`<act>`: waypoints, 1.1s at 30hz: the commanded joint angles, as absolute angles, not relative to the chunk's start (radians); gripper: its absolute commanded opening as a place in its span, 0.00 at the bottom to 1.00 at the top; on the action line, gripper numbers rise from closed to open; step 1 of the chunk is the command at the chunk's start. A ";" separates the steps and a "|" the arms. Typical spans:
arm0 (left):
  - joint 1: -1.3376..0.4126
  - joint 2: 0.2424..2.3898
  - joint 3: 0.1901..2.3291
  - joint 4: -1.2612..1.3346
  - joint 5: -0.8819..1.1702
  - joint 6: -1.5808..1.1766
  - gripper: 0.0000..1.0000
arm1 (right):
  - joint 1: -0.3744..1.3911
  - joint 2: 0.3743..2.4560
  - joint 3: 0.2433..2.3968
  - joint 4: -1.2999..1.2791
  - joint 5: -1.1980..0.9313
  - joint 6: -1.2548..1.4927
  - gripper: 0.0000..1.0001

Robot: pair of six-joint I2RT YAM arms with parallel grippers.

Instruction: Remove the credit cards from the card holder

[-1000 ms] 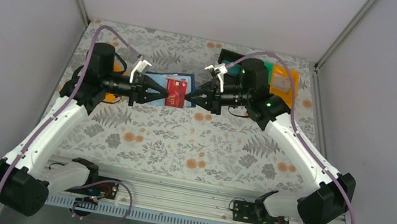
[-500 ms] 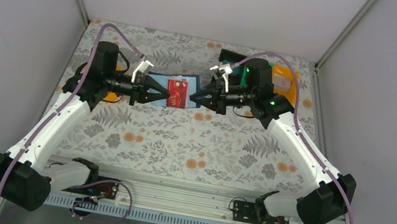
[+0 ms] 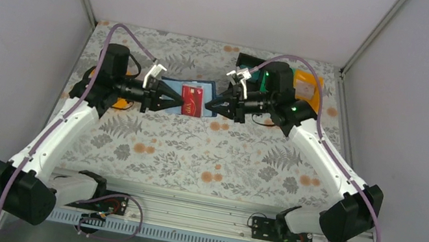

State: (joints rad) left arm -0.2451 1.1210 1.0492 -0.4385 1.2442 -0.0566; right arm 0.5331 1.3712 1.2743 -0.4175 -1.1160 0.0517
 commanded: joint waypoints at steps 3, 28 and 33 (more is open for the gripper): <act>-0.259 1.132 1.075 -0.370 1.264 -0.100 0.17 | 0.525 1.385 1.322 -0.416 -1.168 0.048 0.04; -0.223 1.134 1.104 -0.562 1.302 0.036 0.02 | 0.451 1.358 1.314 -0.554 -1.207 -0.056 0.04; -0.225 1.134 1.068 -0.458 1.254 -0.054 0.02 | 0.462 1.369 1.277 -0.490 -1.201 0.012 0.04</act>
State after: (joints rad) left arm -0.2592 1.1442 1.0931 -0.5068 1.2690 -0.0082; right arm 0.4976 1.3819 1.2964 -0.5056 -1.1809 -0.0273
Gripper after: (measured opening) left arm 0.029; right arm 0.081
